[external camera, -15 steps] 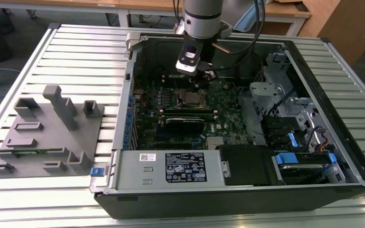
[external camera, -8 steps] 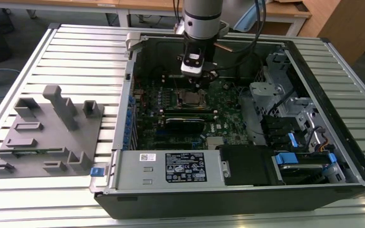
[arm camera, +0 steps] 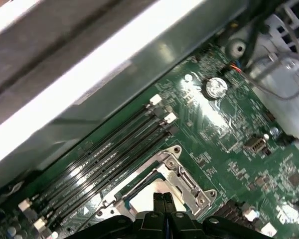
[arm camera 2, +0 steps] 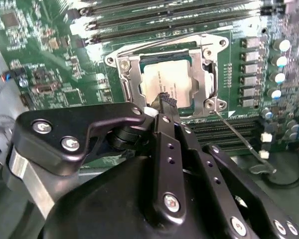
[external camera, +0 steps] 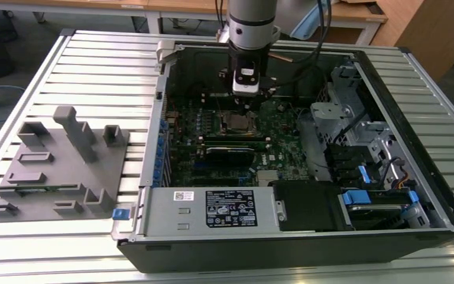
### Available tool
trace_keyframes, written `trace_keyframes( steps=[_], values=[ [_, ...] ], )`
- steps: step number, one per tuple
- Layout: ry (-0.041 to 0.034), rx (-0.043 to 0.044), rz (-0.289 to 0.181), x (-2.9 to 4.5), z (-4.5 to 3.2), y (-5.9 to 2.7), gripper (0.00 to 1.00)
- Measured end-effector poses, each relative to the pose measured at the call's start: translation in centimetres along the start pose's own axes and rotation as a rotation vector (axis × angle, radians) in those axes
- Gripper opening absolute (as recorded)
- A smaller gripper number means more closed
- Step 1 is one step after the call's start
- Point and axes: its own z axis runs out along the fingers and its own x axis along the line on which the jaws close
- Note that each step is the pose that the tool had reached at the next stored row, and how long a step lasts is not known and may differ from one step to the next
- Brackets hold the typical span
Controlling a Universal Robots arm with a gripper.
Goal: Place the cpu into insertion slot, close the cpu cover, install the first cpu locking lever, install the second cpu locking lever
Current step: 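Close the cpu cover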
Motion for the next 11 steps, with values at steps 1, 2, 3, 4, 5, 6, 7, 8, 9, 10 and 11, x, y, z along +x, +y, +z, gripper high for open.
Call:
trace_keyframes(
  steps=[1,2,3,4,5,6,7,8,9,10,11],
  values=[
    [0.0002,-0.0011,-0.018,0.0,0.01,0.0,0.11],
    [0.0003,-0.0021,-0.036,0.0,0.02,0.0,0.11],
    [0.0004,-0.003,-0.054,0.0,0.03,0.0,0.11],
    [0.0004,-0.0036,-0.072,0.0,0.03,0.0,0.11],
    [0.0005,-0.0041,-0.091,0.0,0.04,0.0,0.11],
    [0.0006,-0.0045,-0.109,0.0,0.05,0.0,0.11],
    [0.0007,-0.0049,-0.128,0.01,0.06,0.0,0.11],
    [0.0008,-0.0052,-0.145,0.01,0.07,0.0,0.11],
    [0.001,-0.0055,-0.163,0.01,0.07,0.0,0.11],
    [0.0011,-0.0058,-0.181,0.01,0.08,0.0,0.11],
    [0.0012,-0.0062,-0.199,0.01,0.09,0.0,0.11]
  ],
)
